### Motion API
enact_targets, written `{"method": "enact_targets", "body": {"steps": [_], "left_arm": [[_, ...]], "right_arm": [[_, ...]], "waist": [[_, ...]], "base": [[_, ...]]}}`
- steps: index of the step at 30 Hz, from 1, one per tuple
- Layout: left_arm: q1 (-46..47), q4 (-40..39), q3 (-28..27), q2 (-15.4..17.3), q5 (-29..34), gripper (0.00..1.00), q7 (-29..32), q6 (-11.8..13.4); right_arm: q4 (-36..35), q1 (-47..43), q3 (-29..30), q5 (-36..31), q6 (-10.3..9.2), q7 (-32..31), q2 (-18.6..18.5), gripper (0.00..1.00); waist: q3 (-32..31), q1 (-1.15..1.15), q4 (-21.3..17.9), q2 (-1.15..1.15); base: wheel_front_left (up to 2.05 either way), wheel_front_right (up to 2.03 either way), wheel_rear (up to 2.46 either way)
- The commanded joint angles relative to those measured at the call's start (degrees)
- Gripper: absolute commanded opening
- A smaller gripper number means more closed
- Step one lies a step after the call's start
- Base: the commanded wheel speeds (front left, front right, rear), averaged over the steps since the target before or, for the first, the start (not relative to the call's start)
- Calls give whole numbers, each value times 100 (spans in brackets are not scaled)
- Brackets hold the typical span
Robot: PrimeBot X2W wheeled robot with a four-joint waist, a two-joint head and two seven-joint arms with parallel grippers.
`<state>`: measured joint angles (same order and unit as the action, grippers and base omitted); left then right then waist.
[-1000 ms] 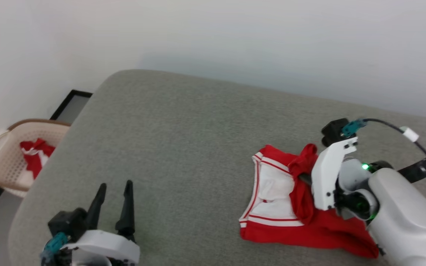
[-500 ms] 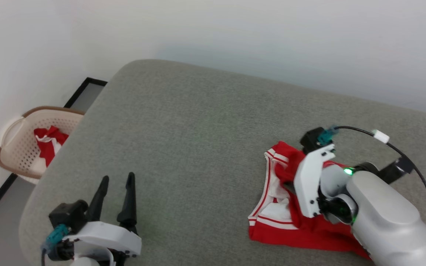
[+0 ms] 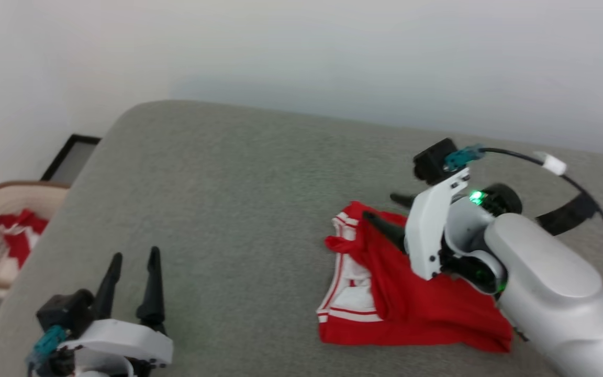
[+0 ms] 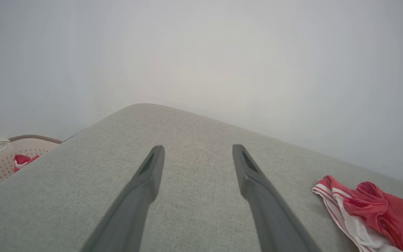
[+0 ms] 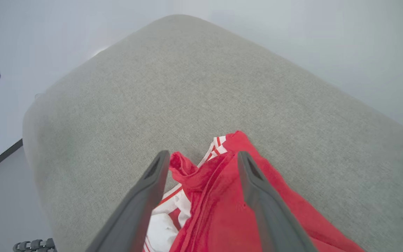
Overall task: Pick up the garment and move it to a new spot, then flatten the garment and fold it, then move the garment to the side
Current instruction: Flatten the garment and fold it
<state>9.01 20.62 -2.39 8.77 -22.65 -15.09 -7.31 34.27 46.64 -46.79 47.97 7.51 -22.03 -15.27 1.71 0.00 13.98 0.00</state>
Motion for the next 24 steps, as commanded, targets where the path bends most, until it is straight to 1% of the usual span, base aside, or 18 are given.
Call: {"method": "enact_targets", "body": {"steps": [1, 4, 6, 11, 14, 17, 18, 24], "left_arm": [[-88, -50, -55, 59, 62, 100, -3, -12], [-143, -92, -119, 122, 83, 100, -4, -13], [-203, -129, -152, 169, 100, 100, -4, -14], [-319, -205, -210, 239, 165, 100, -4, -10], [-394, -243, -278, 263, 154, 100, -4, 8], [-492, -274, -316, 309, 161, 100, -4, 6], [-492, -274, -316, 309, 161, 100, -4, 6], [-654, -317, -380, 381, 168, 100, -4, 3]], "right_arm": [[-158, 64, -35, -6, -4, 286, -153, 100], [-397, -10, -84, -84, -4, 767, -367, 100], [-470, -129, -9, -52, -4, 1053, -520, 100], [-645, -351, 129, -216, -4, 1805, -879, 100], [-691, -580, 279, -277, -4, 2194, -1011, 100], [-679, -806, 447, -371, -5, 2532, -1178, 100], [-679, -806, 447, -371, -5, 2532, -1178, 100], [-526, -1389, 928, -571, -4, 3194, -1344, 100]], "waist": [[-113, 0, -362, 0], [-165, 0, -591, 0], [-200, 0, -732, 0], [-260, 0, -1022, 0], [-287, 0, -1163, 0], [-328, 0, -1261, 0], [-328, 0, -1261, 0], [-400, 0, -1352, 0]], "base": [[0, 0, 0], [0, 0, 0], [0, 0, 0], [0, 0, 0], [0, 0, 0], [0, 0, 0], [0, 0, 0], [0, 0, 0]]}}
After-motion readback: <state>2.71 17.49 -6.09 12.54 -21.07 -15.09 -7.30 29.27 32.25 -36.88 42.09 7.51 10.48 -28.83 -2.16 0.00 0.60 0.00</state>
